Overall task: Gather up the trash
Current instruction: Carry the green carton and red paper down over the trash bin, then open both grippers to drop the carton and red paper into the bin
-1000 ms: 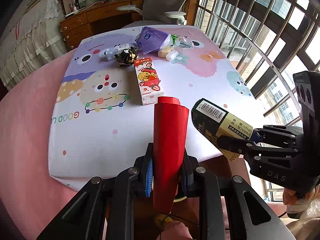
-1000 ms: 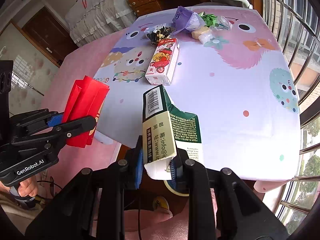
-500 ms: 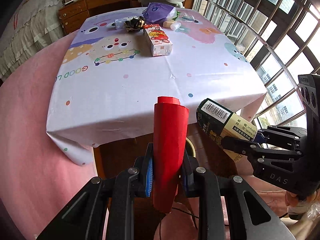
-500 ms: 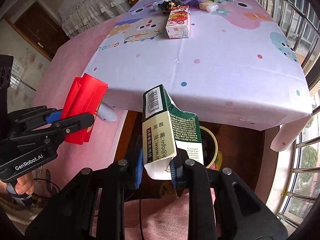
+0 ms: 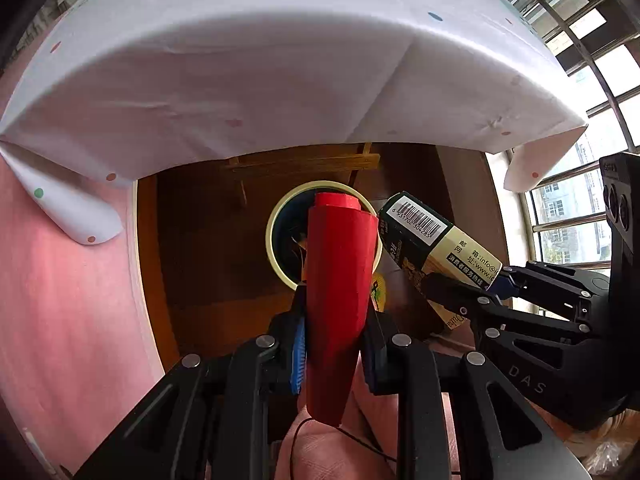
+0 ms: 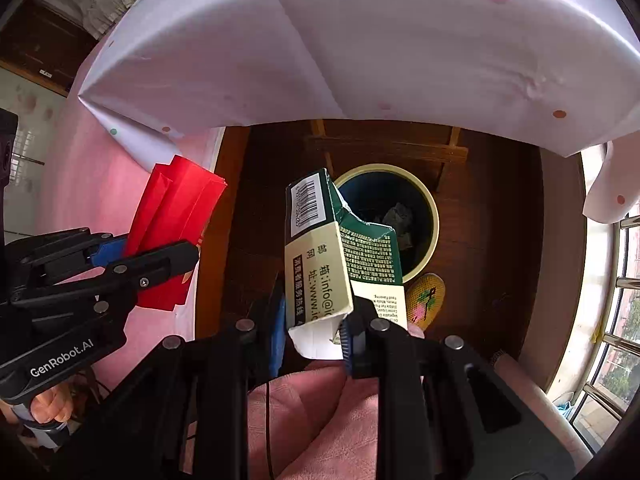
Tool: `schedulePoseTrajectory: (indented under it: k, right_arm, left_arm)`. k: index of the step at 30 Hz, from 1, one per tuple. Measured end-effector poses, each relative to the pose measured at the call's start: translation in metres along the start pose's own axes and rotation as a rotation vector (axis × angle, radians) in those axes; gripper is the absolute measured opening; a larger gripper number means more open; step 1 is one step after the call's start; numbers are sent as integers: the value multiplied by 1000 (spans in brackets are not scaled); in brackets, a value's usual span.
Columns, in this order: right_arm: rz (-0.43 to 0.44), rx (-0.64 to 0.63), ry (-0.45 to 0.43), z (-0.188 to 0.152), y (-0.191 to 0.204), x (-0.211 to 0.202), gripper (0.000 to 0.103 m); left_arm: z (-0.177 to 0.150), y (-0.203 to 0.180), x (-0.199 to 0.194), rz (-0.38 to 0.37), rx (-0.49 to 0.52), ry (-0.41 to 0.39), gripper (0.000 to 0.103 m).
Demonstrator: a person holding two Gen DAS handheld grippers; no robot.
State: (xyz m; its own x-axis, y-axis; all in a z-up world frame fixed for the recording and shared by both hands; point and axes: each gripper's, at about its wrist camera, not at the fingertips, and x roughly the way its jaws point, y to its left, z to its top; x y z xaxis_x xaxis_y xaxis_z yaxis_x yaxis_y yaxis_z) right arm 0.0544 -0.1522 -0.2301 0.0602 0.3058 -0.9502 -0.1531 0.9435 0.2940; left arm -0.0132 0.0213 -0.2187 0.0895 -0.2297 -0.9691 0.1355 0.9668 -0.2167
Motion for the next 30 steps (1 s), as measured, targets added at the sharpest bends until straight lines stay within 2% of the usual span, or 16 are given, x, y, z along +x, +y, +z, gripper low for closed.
schedulePoseTrajectory:
  k: [8, 12, 14, 16, 17, 18, 20, 22, 24, 30]
  right_arm:
    - [-38, 102, 62, 8, -57, 117, 19]
    - [-35, 148, 83, 15, -88, 168, 20]
    - [-17, 180, 100, 19, -100, 187, 20]
    - [-4, 216, 118, 22, -111, 203, 23]
    - [-1, 227, 119, 24, -115, 208, 29]
    - [-3, 232, 111, 25, -120, 210, 40]
    - [-6, 242, 95, 28, -127, 211, 49]
    - [8, 251, 83, 31, -131, 208, 53]
    - [4, 242, 67, 34, -130, 202, 55]
    - [-25, 177, 30, 37, -114, 180, 55]
  left_arm:
    - [15, 3, 142, -36, -70, 117, 22]
    - [25, 9, 193, -28, -108, 132, 22]
    - [28, 12, 212, -17, -130, 136, 30]
    - [31, 16, 224, 2, -149, 135, 43]
    - [33, 19, 229, 12, -160, 130, 46]
    - [34, 20, 233, 18, -172, 129, 49]
    - [37, 29, 238, 19, -206, 132, 60]
    - [40, 37, 239, 25, -233, 126, 77]
    - [41, 44, 235, 39, -240, 119, 83]
    - [36, 48, 211, 86, -239, 113, 84]
